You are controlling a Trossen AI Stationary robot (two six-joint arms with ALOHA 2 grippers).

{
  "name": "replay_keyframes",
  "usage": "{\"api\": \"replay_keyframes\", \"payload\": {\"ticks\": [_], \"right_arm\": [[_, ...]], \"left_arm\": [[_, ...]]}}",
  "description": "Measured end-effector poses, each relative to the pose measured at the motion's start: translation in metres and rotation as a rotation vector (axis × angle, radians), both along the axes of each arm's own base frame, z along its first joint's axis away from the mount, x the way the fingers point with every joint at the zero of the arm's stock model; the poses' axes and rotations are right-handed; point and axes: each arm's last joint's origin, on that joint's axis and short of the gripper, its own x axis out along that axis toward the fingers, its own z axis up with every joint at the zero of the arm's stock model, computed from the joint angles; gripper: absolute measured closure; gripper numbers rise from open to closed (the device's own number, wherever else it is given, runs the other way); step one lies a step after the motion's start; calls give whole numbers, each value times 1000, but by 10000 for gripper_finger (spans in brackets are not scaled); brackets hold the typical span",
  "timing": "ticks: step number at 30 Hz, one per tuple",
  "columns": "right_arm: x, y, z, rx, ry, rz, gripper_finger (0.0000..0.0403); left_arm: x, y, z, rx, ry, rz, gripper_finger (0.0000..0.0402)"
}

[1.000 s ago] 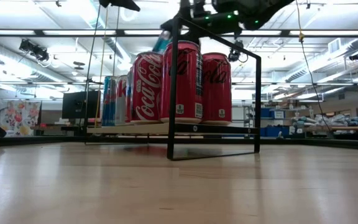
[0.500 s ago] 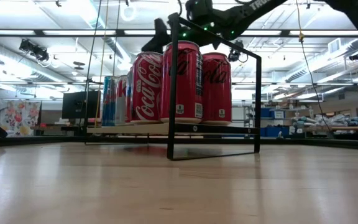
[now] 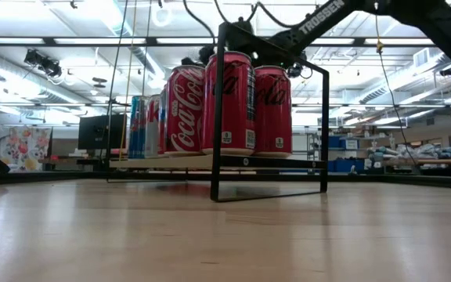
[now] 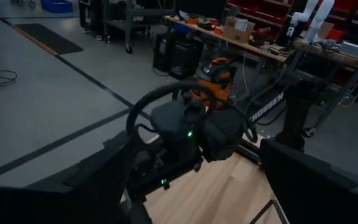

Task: Place canned beverage on shelf
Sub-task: Put the blue soda can on the shelf aligned with the other blue soda can

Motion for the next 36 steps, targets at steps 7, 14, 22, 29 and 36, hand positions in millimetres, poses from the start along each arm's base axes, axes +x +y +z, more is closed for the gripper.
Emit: {"api": "replay_keyframes", "payload": {"ticks": [7,14,22,29,36], "right_arm": [[6,5,-11,-25,22,11,146],[11,9,-20,-61,54,9,146],[10,9,-21,-69,70,0,146],[10,9,-21,-65,75,0,146],[10,11,-22,-46,82,47,138]], "left_arm": [[0,0,-1,-13,5,3,42],[0,0,-3,-23,14,5,42],[0,0,-3,-23,17,6,42],[0,0,-3,-23,17,6,42],[0,0,-3,-23,17,6,42]]}}
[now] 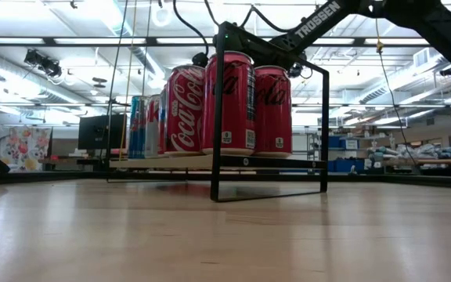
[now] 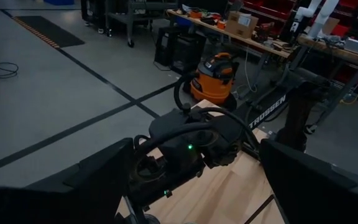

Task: Place canned beverage on shelf
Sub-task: Put the blue soda can on the shelf aligned with the other blue soda can

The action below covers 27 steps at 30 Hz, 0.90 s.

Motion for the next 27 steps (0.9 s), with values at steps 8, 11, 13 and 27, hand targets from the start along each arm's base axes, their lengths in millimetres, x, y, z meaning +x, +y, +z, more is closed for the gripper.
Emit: {"api": "replay_keyframes", "payload": {"ticks": [8,11,13,27], "right_arm": [[0,0,0,21,-1,-2,130],[0,0,-1,22,0,0,130],[0,0,0,23,0,4,130],[0,1,1,55,-13,16,129]], "left_arm": [[0,0,0,0,0,0,42],[0,0,0,-1,0,0,42],[0,0,0,-1,0,0,42],[0,0,0,-1,0,0,42]]}}
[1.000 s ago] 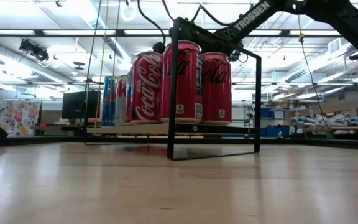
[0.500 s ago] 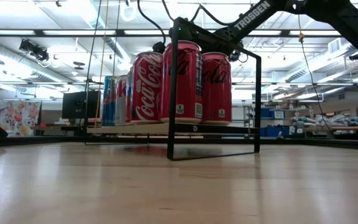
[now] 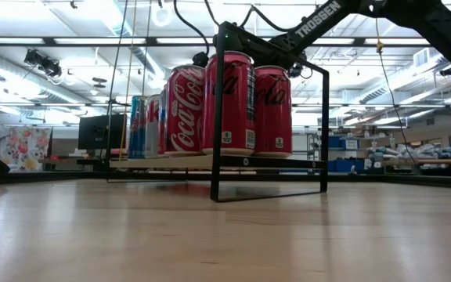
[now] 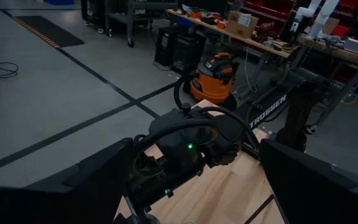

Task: Place canned beverage on shelf
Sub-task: Put the blue soda can on the shelf aligned with the other blue soda can, then return to Home Position

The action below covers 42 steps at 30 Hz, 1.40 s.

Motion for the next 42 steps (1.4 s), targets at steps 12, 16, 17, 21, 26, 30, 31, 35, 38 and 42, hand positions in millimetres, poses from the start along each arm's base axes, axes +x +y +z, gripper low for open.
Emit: {"api": "replay_keyframes", "payload": {"ticks": [12,16,17,21,26,30,31,35,38,42], "right_arm": [[-4,5,11,19,5,-4,129],[-6,5,14,19,8,-4,129],[-6,5,16,15,1,-7,129],[-12,2,32,1,-30,-21,128],[-31,-5,68,5,-103,-19,128],[-53,-7,95,22,-85,-25,128],[-59,-7,100,27,-77,-22,128],[-82,0,125,9,-117,-17,128],[-100,7,134,-3,-133,-45,128],[-126,18,143,-14,-160,-68,128]], "left_arm": [[0,0,0,0,5,0,42],[0,0,-1,0,10,0,42],[0,0,-1,0,9,0,42],[-2,0,0,-17,-4,4,42],[-12,-2,1,69,46,-11,48],[-19,-6,-7,115,40,-28,67],[-21,-6,-10,118,29,-29,72],[-26,-6,-28,124,-20,-23,88],[-32,-7,-40,119,-54,-20,96],[-43,-8,-54,105,-95,-17,103]]}}
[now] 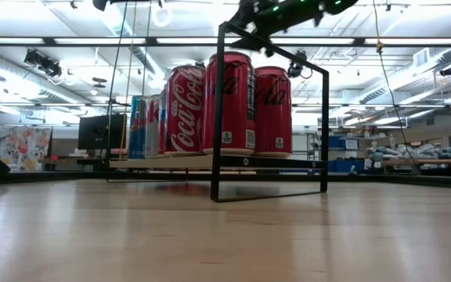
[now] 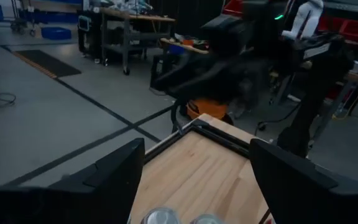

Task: Place canned beverage on shelf
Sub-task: Return to Home Position

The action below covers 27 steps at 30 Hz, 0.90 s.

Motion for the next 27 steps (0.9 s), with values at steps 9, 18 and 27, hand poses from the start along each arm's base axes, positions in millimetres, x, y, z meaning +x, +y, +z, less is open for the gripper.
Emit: {"api": "replay_keyframes", "payload": {"ticks": [9,18,27], "right_arm": [[-57,29,14,6,-97,-10,128],[-118,55,-11,96,-221,-63,129],[-159,72,-54,225,-331,-111,138]], "left_arm": [[-34,0,-30,-30,-114,18,105],[-60,-1,-53,-71,-181,31,105],[-68,-1,-94,-186,-213,37,105]]}}
